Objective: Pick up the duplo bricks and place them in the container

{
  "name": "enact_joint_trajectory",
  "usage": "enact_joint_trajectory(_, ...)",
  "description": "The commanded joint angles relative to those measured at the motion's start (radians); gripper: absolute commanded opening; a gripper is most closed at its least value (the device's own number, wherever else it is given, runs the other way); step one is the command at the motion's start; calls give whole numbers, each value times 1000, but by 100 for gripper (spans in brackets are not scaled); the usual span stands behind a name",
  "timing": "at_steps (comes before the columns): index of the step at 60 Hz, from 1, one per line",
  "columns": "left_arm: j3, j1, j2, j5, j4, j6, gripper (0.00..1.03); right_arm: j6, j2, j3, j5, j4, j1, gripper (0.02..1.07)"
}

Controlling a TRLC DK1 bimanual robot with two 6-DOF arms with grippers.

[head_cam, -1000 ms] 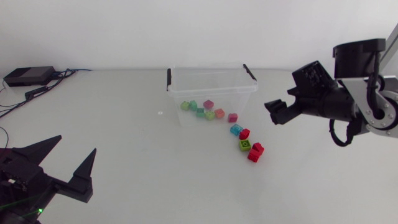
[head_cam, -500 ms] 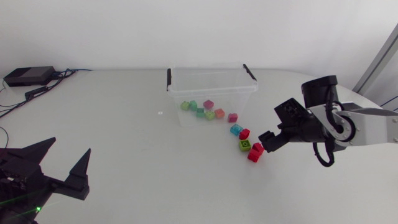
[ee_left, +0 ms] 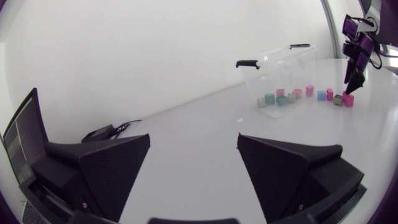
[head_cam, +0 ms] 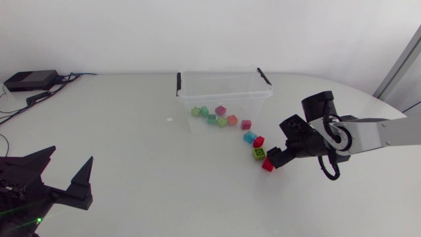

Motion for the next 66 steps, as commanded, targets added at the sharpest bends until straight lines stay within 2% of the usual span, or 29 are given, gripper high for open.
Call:
enact_joint_trajectory(1, -17, 7, -7, 9, -1, -21, 98, 15, 44, -2, 15, -8, 5, 96)
enact_joint_trajectory(17, -17, 5, -9, 31, -7, -57, 98, 6, 75, 1, 18, -11, -15, 91)
enact_joint_trajectory(25, -17, 7, -9, 32, -7, -56, 98, 1, 105, 10, 18, -13, -14, 53)
enact_joint_trajectory(31, -17, 7, -9, 32, -7, -59, 98, -6, 116, 21, 18, -17, -8, 38)
enact_joint_trajectory(42, -17, 15, -9, 31, -7, -57, 98, -6, 52, 29, 18, -39, -3, 35)
enact_joint_trajectory(59, -17, 18, -7, 31, -7, -57, 98, -3, -174, 131, -7, -215, -6, 35)
enact_joint_trajectory(66, -17, 41, -7, 31, -7, -57, 98, 7, -197, 213, -10, -263, 8, 35)
